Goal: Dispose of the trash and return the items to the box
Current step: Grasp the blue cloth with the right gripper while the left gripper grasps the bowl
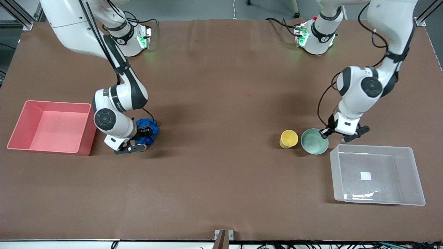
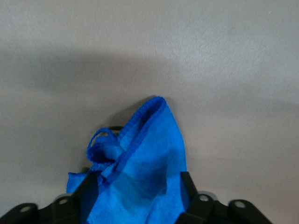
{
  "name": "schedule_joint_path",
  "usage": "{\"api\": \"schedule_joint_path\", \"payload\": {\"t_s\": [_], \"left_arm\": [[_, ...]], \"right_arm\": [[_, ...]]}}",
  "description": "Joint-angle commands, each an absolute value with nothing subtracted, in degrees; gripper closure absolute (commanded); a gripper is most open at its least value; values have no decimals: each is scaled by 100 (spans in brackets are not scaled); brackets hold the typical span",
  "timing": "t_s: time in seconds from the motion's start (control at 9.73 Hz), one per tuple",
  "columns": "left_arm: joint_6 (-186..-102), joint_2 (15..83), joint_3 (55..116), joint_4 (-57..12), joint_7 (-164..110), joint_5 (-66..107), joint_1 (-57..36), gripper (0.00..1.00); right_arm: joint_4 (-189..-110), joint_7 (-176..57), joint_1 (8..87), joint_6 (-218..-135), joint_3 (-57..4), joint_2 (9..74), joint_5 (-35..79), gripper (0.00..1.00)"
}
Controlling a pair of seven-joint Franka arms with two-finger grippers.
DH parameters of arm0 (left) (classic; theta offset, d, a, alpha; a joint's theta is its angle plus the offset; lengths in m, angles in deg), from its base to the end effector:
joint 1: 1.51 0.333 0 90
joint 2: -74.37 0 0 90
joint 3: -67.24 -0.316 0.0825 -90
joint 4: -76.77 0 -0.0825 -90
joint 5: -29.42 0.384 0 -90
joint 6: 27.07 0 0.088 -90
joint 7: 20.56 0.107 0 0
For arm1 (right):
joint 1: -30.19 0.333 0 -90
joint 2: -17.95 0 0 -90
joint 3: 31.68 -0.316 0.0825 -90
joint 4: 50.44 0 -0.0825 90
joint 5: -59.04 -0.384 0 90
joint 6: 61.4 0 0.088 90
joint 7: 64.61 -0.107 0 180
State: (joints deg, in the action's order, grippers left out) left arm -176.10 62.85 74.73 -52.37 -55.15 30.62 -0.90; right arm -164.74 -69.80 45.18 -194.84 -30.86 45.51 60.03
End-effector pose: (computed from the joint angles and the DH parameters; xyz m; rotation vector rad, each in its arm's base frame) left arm 0.5499 -0.0665 0.2894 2.9848 0.7162 0.2053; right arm 0.5748 0.1449 0.2052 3.0798 0.2635 -0.2195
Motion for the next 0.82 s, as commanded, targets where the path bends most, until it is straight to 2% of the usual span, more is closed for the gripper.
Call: {"api": "schedule_joint_path", "payload": {"t_s": [0.0, 0.1, 0.21, 0.72], "left_arm": [[-16047, 6672, 7488, -4457, -5616, 3057, -115, 100], [-15753, 6603, 7489, -4061, -5598, 3057, -55, 100], [-15716, 6393, 7436, -3683, -5494, 3074, -37, 100], [-15715, 4838, 7436, -1985, -3977, 3812, 648, 100]], "right_arm": [[-16741, -7059, 4548, -19753, -3054, 4493, 5956, 70], [-16742, -7059, 4548, -19736, -3054, 4493, 5956, 84], [-16742, -7050, 4548, -19693, -3054, 4484, 5956, 90], [-16707, -6989, 4347, -19456, -3027, 4064, 5965, 91]]}}
